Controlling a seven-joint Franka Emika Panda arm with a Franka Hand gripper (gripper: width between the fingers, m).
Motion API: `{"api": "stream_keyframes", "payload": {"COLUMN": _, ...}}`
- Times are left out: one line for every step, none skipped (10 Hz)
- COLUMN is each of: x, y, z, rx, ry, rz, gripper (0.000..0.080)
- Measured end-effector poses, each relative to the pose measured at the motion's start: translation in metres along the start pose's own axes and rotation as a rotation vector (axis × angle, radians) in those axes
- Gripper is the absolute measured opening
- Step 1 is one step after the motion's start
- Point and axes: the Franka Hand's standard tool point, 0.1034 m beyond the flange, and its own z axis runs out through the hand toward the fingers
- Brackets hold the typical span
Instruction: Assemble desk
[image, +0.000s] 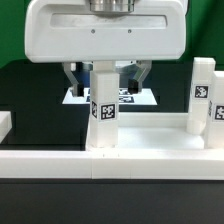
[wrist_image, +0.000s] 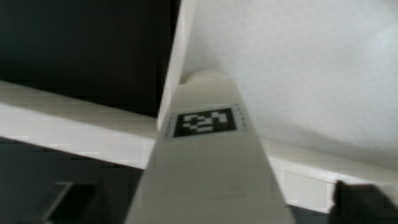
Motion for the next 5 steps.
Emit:
{"api": "stream_keyframes", "payload": {"x": -0.0001, "y": 0.0002, "z": 0.0001, "rx": 0.0, "ry": 0.0, "rz": 0.0, "gripper": 0.0379}}
{"api": "stream_keyframes", "payload": {"x": -0.0002, "y": 0.0003, "z": 0.0002, "rx": 0.0, "ry": 0.0, "rz": 0.001, "gripper": 0.0379}}
{"api": "stream_keyframes", "payload": {"x": -0.0002, "y": 0.0002, "z": 0.0002, "rx": 0.0, "ry": 0.0, "rz": 0.001, "gripper": 0.0288}}
{"api": "stream_keyframes", "payload": {"x": -0.0002, "y": 0.0002, "z": 0.0002, "rx": 0.0, "ry": 0.0, "rz": 0.002, "gripper": 0.0288}}
{"api": "stream_keyframes", "payload": {"x": -0.0002, "y": 0.0003, "z": 0.0002, "rx": 0.0, "ry": 0.0, "rz": 0.016, "gripper": 0.0288}}
